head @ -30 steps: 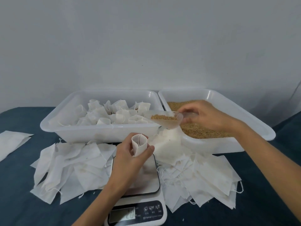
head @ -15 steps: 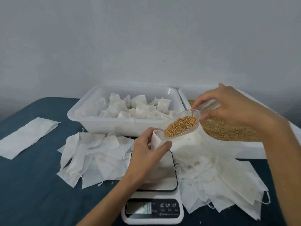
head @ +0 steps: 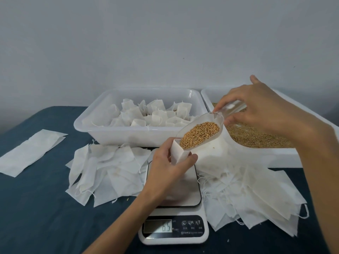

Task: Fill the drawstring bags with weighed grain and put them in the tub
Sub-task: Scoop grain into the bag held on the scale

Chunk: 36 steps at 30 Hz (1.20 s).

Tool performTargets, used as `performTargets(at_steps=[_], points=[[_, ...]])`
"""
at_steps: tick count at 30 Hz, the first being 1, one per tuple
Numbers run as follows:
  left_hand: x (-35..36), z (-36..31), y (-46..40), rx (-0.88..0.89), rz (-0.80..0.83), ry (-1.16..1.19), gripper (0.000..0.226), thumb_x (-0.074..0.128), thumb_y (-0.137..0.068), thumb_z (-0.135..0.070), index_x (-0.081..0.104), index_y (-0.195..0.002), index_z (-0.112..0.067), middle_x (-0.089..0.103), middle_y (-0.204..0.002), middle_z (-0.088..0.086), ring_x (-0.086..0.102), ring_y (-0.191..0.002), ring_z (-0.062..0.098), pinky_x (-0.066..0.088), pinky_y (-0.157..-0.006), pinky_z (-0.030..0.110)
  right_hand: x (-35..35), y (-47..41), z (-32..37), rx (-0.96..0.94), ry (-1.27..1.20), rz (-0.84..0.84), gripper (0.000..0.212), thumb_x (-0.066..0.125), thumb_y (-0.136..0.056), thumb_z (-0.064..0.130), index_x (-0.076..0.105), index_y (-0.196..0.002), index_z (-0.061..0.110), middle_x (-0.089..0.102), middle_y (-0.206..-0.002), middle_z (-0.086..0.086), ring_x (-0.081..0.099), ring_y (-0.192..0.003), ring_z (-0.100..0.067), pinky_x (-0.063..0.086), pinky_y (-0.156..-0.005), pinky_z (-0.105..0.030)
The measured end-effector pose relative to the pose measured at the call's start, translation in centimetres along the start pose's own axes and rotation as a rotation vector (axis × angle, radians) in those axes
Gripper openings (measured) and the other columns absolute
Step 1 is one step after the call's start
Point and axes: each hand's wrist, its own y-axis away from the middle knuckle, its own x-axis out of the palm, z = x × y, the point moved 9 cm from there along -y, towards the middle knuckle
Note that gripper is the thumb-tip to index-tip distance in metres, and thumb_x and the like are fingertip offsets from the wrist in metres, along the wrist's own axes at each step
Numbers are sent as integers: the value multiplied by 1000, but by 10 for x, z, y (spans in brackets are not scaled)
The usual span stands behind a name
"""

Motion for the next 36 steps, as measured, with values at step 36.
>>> performTargets(at_steps=[36], points=[[2,6,1,-45,28,53,43,83,-80,-29,68,-120,-27,77,-112,-3,72,-112,20,54,-104,56,-14,5,12,-55,130,-78,31,85,-76,29,73,-102,42,69,-101,12,55,-113,-16,-11,-123,-40]])
